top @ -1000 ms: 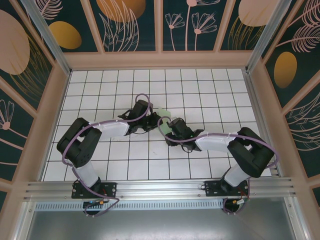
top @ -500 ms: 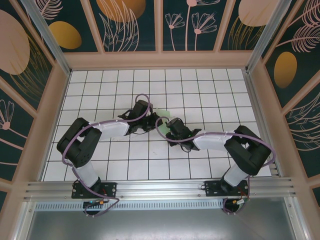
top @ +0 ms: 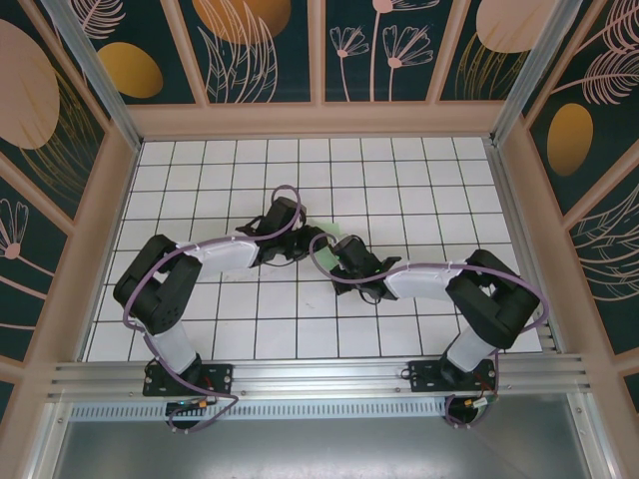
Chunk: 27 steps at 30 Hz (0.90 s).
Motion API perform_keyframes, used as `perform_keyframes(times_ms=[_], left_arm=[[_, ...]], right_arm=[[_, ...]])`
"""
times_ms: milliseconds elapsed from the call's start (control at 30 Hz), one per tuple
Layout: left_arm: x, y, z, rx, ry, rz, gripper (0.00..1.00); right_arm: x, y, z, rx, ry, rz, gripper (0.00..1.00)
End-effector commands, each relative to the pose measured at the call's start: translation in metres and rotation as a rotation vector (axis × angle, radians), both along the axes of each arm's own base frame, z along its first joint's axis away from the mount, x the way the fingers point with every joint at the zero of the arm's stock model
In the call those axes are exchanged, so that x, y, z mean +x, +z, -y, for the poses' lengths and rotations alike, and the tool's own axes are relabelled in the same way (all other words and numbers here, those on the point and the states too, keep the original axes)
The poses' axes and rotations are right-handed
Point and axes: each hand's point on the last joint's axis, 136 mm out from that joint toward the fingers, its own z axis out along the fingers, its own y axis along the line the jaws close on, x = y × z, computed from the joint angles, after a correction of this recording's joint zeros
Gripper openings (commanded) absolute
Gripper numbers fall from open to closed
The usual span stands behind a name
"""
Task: Fold a paper plane with a square sheet of paper (fold left side to right side)
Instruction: Fourth fold the wing at the center of the table.
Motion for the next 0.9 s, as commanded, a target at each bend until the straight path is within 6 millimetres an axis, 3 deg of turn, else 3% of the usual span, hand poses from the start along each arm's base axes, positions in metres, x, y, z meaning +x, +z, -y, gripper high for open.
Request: perform_keyframes(times_ms=[0,200,300,433,633,867], left_arm=[[0.007,0.041,-0.004,-0.003,-0.004,0.095,0.44],[0.013,0.074,-0.023,-0.020,0.037,0.173,0.58],[0.008,0.071,-0.038,-0.015,0.066,0.175,0.58],[0.001,0.059,-0.047,-0.027,0.087,0.157,0.47],[-0.009,0.025,-0.031,-0.100,0.031,0.081,0.28],[-0.006,0.009,-0.017,-0.102,0.000,0.051,0.26]], right_arm=[[0.001,0.003,-0.006,0.029,0.027,-0.032,0.06],[-0.003,0.006,-0.009,0.098,0.053,-0.093,0.05],[-0.003,0.008,-0.012,0.126,0.066,-0.116,0.05],[-0.005,0.013,-0.016,0.191,0.076,-0.155,0.05],[-0.005,0.025,-0.024,0.288,0.093,-0.196,0.05],[-0.003,0.030,-0.024,0.380,0.079,-0.242,0.05]])
